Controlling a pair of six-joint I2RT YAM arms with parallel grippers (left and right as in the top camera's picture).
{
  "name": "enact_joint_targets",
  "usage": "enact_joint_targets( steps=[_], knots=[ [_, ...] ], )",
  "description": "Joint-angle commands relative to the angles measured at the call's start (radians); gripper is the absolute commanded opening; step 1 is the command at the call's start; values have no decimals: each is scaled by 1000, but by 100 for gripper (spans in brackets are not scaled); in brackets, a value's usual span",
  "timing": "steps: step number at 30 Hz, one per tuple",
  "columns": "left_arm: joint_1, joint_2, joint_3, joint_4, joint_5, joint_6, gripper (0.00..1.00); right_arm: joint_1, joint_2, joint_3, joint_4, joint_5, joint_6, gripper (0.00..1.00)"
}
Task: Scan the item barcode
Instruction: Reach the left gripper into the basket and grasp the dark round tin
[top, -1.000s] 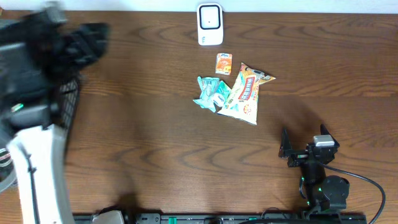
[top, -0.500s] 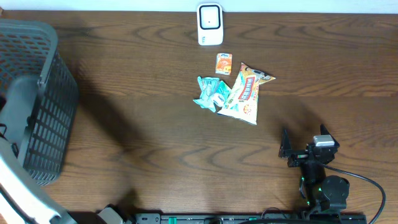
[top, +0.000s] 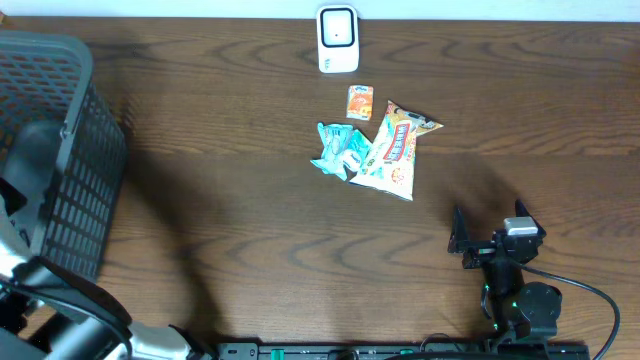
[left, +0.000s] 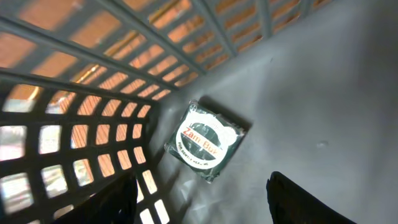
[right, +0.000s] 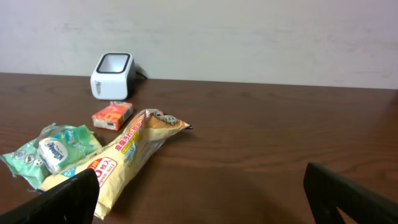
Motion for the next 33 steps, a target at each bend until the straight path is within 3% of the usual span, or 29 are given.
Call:
enact_joint_targets(
  steps=[1, 6, 12, 28, 33],
  knots=[
    [30, 37, 8, -11, -32, 29, 65, -2, -5, -2, -3, 3, -1, 99],
    [81, 86, 6, -15, -3, 43, 66, -2, -5, -2, -3, 3, -1, 99],
    [126, 125, 2, -9, 180, 190, 64, -2, -5, -2, -3, 3, -1, 99],
    [160, 241, 2, 39, 187, 220, 65, -2, -5, -2, -3, 3, -1, 99],
    [174, 246, 2, 61, 187, 220, 79, -2, -5, -2, -3, 3, -1, 99]
  ],
)
